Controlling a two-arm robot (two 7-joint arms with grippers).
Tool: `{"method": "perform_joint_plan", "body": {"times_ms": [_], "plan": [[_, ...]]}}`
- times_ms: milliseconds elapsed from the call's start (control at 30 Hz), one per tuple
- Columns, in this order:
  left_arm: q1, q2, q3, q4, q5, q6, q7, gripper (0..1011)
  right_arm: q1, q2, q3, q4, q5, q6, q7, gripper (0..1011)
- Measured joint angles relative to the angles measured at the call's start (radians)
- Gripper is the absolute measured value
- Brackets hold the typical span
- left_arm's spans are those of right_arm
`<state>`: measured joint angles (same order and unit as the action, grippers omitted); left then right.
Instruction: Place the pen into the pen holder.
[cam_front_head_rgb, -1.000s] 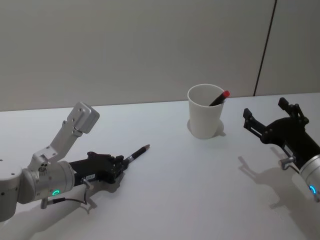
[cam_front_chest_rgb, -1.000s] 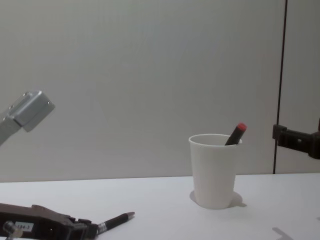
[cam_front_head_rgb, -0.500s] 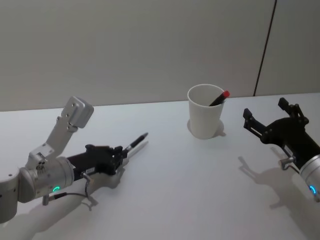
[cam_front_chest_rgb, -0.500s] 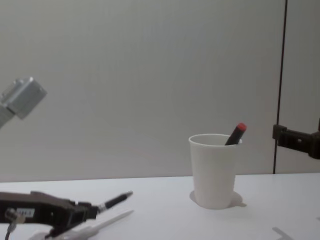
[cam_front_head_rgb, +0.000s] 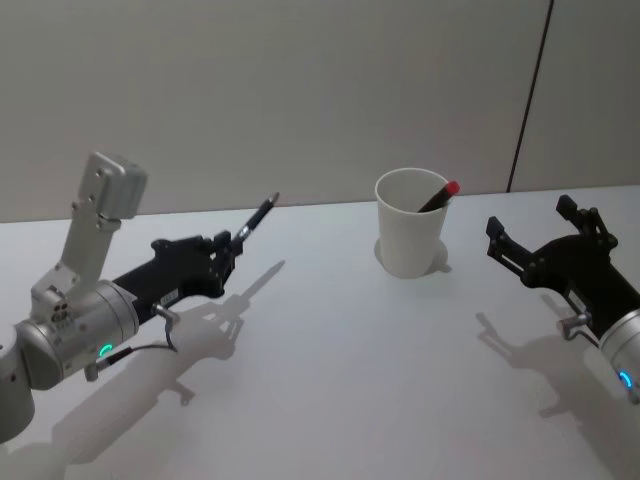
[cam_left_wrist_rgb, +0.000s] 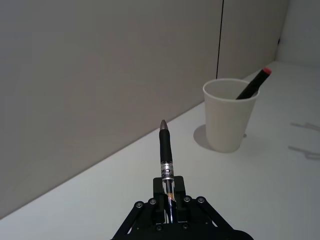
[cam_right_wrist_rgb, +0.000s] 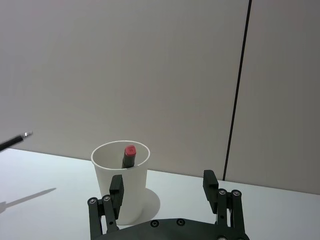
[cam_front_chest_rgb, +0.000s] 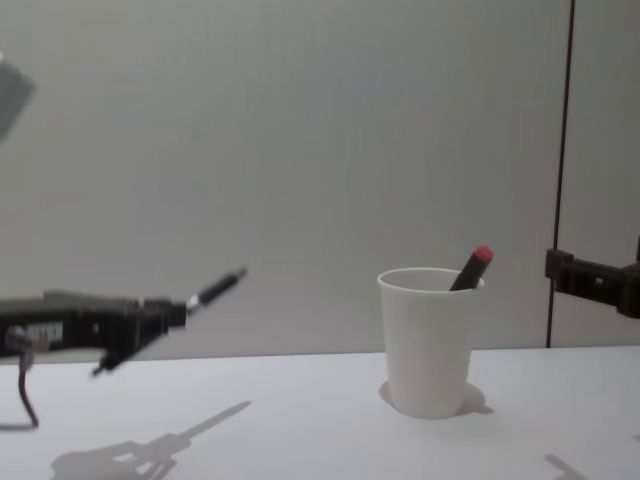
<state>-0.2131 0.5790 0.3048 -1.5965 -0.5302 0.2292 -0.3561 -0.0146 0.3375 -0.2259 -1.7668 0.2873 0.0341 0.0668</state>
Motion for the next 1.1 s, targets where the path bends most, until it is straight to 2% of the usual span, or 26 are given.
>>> {"method": "perform_joint_plan", "body": {"times_ms": [200,400,700,1100], "plan": [[0.004,-0.002,-0.012,-0.032,-0.037,-0.074,0.034,123,0.000,0.000,0.000,0.000,0.000,0.000,0.000,1002],[-0.005,-0.016,-0.016,-0.048,-0.063,-0.137,0.032,123,0.000,0.000,0.000,0.000,0.000,0.000,0.000,1001],[-0.047,-0.070,0.001,-0.043,-0.079,-0.205,-0.038,123,0.000,0.000,0.000,0.000,0.000,0.000,0.000,1001],[-0.108,-0.149,0.040,0.000,-0.073,-0.246,-0.141,123,0.000,0.000,0.000,0.000,0.000,0.000,0.000,1001]]}}
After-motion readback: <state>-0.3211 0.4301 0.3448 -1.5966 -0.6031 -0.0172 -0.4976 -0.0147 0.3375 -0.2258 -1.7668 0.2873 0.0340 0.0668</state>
